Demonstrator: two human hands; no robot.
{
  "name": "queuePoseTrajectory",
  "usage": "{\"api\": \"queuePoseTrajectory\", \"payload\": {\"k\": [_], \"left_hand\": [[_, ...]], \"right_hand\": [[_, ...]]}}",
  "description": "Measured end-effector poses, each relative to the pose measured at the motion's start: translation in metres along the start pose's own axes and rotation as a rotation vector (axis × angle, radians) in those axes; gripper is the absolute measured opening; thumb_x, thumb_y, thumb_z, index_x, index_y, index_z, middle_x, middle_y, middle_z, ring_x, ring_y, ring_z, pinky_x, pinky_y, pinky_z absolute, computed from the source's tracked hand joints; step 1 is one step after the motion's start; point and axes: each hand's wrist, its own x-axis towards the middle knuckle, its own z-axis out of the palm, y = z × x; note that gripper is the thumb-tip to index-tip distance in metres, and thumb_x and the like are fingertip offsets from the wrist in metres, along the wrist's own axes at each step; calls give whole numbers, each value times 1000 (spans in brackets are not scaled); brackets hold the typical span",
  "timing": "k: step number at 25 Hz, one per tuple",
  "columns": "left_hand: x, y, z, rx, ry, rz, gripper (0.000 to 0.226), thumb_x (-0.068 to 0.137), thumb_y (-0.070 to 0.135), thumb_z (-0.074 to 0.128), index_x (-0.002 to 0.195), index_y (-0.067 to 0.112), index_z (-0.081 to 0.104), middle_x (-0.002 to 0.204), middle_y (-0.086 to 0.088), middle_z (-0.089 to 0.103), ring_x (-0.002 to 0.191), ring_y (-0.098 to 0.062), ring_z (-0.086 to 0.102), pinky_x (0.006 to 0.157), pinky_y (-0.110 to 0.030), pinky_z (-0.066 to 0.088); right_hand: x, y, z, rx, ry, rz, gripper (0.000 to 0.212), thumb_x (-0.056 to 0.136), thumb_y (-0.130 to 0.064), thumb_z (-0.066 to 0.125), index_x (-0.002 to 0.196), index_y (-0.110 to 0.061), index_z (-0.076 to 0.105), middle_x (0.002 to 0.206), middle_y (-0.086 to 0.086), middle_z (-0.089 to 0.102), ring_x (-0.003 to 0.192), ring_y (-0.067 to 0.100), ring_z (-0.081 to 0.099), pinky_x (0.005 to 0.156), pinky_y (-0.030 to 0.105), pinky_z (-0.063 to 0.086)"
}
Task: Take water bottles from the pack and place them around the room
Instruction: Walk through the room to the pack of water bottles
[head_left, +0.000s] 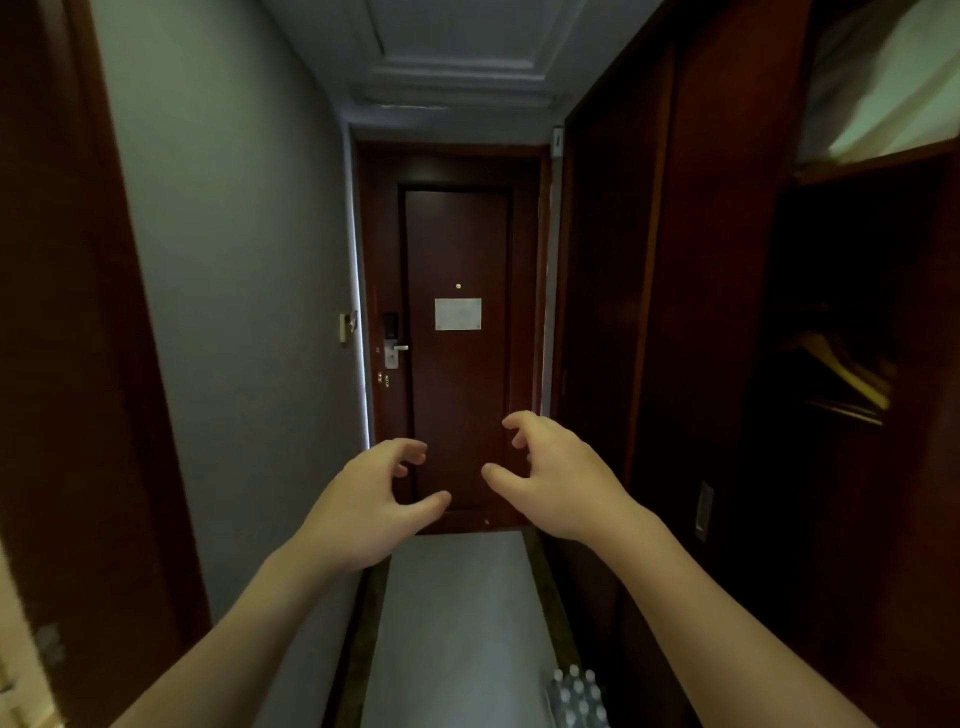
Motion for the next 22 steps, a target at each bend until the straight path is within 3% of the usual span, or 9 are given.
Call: {"api": "queuePoseTrajectory", "payload": {"k": [5, 13, 17, 22], "left_hand": [[118, -48, 51, 37, 54, 11, 78, 66, 69, 60, 132, 26, 59, 119, 16, 62, 109, -3, 58, 92, -27, 49], [296, -112, 97, 13, 131, -37, 73, 66, 69, 62, 128, 31, 60, 117, 22, 62, 111, 0, 59, 94, -28, 50], [390, -139, 144, -52, 106, 32, 73, 64, 69, 64, 126, 31, 61, 118, 20, 65, 112, -3, 61, 95, -35, 52], [508, -149, 233, -171, -65, 251, 70, 64, 68, 64, 123, 29, 64, 115, 16, 67, 110, -6, 63, 95, -34, 52]], "right_hand": [[122, 77, 44, 59, 4, -48, 74, 77, -68, 51, 141, -34, 40, 130, -11, 56, 109, 10, 58, 78, 28, 50], [296, 158, 88, 57, -13, -80, 72, 80, -65, 55, 143, -34, 38, 132, -10, 56, 114, 11, 58, 83, 28, 50], [351, 214, 89, -25, 60, 24, 74, 79, -65, 55, 144, -34, 37, 136, -9, 55, 119, 15, 57, 91, 34, 51], [388, 292, 78, -165, 173, 246, 75, 82, -62, 59, 146, -29, 38, 139, -3, 54, 120, 19, 58, 92, 36, 51]]}}
